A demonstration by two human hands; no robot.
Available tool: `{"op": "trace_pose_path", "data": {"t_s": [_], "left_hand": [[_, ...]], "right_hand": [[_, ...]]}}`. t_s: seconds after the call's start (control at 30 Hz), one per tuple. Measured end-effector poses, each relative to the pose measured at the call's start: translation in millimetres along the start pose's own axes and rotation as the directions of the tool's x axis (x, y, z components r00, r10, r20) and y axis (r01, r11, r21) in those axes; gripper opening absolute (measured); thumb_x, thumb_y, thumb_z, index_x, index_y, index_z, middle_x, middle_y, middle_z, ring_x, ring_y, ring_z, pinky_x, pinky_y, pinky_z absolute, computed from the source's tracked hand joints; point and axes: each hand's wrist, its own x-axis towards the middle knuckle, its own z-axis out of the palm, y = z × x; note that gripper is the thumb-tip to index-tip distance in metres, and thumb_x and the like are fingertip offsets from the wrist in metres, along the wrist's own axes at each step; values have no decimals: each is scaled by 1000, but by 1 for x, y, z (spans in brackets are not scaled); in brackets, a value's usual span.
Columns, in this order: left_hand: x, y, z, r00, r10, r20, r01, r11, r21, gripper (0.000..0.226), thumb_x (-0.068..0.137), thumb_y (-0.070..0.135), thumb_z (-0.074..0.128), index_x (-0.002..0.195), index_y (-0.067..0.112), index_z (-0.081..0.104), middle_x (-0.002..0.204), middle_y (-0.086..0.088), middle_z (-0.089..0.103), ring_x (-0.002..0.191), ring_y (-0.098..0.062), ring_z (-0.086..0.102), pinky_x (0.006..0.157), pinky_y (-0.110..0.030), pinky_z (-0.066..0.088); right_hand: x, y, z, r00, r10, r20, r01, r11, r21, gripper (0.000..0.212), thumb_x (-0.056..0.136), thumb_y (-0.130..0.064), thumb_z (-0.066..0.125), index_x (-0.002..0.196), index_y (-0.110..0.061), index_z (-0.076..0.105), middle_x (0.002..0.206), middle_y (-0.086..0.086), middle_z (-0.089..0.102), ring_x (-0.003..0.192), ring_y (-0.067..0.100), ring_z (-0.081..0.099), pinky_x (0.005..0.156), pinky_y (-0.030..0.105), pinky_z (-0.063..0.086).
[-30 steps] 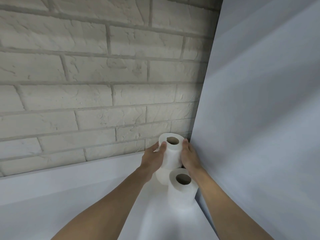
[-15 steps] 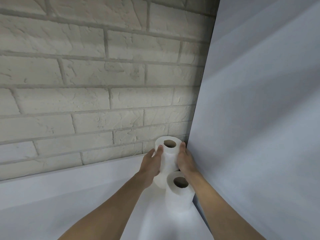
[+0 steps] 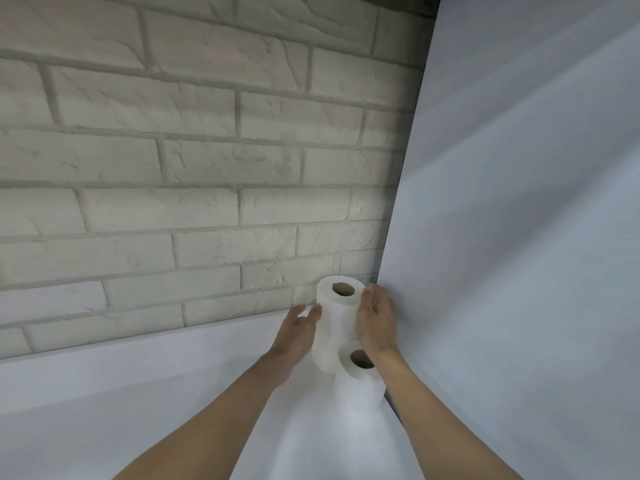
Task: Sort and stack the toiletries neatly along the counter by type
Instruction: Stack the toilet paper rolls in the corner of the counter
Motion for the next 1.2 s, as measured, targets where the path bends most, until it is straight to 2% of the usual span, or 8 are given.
{"op": "trace_pose_path", "data": {"t_s": [0.1, 0.23, 0.4, 0.5, 0.73, 0.87, 1.03, 1.2], "left_hand": [[-15, 0, -12, 999, 51, -4, -50, 997, 58, 55, 96, 48, 47, 145, 26, 33, 138, 0, 48, 114, -17, 50, 98, -34, 40], [-44, -9, -31, 986, 151, -66, -132, 964, 231, 51, 96, 46, 46, 142, 27, 37, 143, 2, 42, 125, -18, 46, 100, -30, 39], [-75, -20, -56, 955, 274, -114, -218, 907, 361, 46, 96, 42, 47, 139, 28, 37, 142, 5, 40, 115, -14, 49, 96, -27, 40], [-95, -22, -81, 931, 328, -158, -232, 870, 436, 47, 94, 39, 50, 138, 27, 38, 141, 6, 40, 121, -16, 48, 99, -30, 42], [-159, -47, -167, 890, 429, -152, -226, 707, 670, 55, 90, 37, 52, 141, 26, 33, 144, 4, 37, 127, -18, 42, 100, -36, 43], [-189, -55, -217, 863, 464, -201, -172, 643, 746, 57, 90, 38, 53, 142, 25, 33, 146, 2, 36, 126, -22, 42, 98, -35, 43], [-221, -64, -286, 830, 506, -234, -90, 536, 839, 60, 87, 40, 56, 141, 22, 36, 144, -1, 41, 121, -28, 46, 99, -40, 43], [-251, -77, -367, 812, 527, -253, 31, 393, 919, 61, 88, 44, 51, 143, 22, 34, 145, -4, 40, 126, -30, 43, 103, -41, 40]], "right_hand": [[-11, -9, -4, 1000, -24, -4, 24, 1000, -19, 31, 101, -36, 35, 126, -26, 52, 122, -8, 47, 112, 9, 46, 101, 25, 36], [-44, -25, 0, 993, -106, 46, 106, 994, 21, 25, 100, -22, 41, 110, -36, 59, 120, -18, 54, 114, -4, 48, 90, 9, 32], [-84, -38, 15, 980, -70, 187, 69, 998, 10, 25, 100, -25, 43, 118, -34, 58, 128, -18, 51, 117, 4, 50, 100, 23, 39], [-107, -52, 23, 950, -92, 300, 112, 992, -53, 23, 99, -25, 47, 117, -32, 60, 126, -13, 50, 111, 2, 48, 87, 10, 36], [-173, -80, 59, 835, -101, 540, 216, 964, -154, 29, 97, -27, 49, 124, -35, 56, 132, -12, 45, 96, -2, 49, 72, 5, 36], [-214, -99, 94, 749, -120, 651, 290, 944, -160, 35, 97, -29, 51, 131, -35, 52, 138, -10, 44, 106, 3, 45, 87, 14, 34], [-262, -121, 143, 638, -175, 750, 436, 885, -164, 40, 96, -31, 51, 136, -33, 47, 141, -7, 44, 128, 8, 43, 98, 17, 33], [-311, -147, 196, 519, -164, 839, 545, 819, -178, 45, 96, -32, 49, 140, -33, 41, 143, -4, 41, 127, 12, 44, 103, 23, 37]]}}
